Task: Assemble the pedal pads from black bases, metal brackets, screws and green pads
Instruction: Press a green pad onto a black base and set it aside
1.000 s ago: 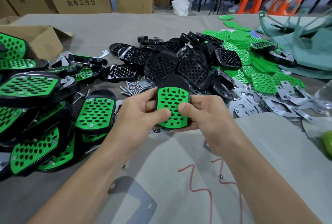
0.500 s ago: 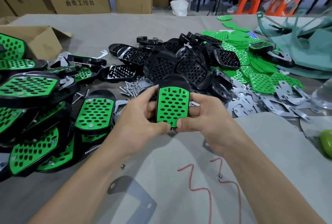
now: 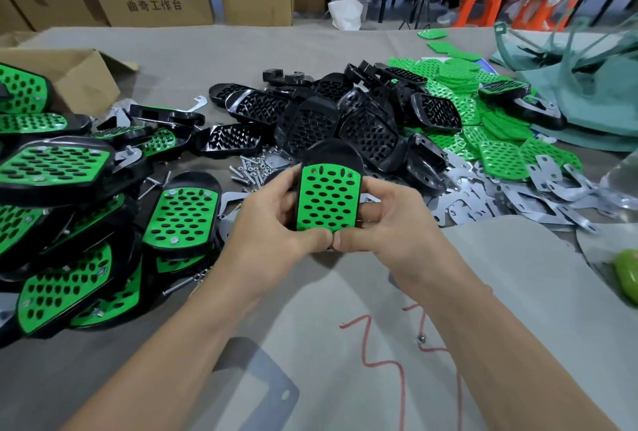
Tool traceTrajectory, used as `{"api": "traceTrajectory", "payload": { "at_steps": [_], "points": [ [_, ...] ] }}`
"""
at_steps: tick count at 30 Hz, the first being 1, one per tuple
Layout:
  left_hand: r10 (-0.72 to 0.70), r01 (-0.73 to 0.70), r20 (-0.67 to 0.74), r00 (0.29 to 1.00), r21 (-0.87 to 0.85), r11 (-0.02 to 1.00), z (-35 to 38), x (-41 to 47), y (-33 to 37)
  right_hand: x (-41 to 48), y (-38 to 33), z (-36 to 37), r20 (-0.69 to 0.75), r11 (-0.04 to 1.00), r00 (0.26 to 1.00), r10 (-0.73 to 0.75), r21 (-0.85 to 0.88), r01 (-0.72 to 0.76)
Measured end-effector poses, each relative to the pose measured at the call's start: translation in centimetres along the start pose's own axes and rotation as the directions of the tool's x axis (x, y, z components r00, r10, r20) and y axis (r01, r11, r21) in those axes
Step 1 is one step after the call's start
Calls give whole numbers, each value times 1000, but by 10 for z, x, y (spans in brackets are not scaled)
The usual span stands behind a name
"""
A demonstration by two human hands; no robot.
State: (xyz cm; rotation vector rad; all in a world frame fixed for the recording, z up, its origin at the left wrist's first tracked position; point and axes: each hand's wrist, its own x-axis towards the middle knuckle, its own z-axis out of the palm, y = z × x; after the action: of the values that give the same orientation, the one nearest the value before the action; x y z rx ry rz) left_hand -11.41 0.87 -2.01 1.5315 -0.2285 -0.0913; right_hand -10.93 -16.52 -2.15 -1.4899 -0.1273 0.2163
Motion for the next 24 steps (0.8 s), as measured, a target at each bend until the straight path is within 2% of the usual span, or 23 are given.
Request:
{"api": "traceTrajectory", "payload": {
  "at_steps": [6,12,17,24],
  "points": [
    [32,-33,-31,999,-16,999,2,3,-1,0,2,-1,16,1000,1000,-5,19,4],
    [-38,30,-76,996,-101,994,-1,4,-6,2,1,0,53,1000,999,6,-22,-5],
    [-68,68,3,998,-101,993,0,4,-3,2,2,-4,10,1000,1000,2,26,-3],
    [-80,72,-50,995,-145,987,0,6,-6,3,3,-5,18,1000,1000,-7,-17,8]
  ]
}}
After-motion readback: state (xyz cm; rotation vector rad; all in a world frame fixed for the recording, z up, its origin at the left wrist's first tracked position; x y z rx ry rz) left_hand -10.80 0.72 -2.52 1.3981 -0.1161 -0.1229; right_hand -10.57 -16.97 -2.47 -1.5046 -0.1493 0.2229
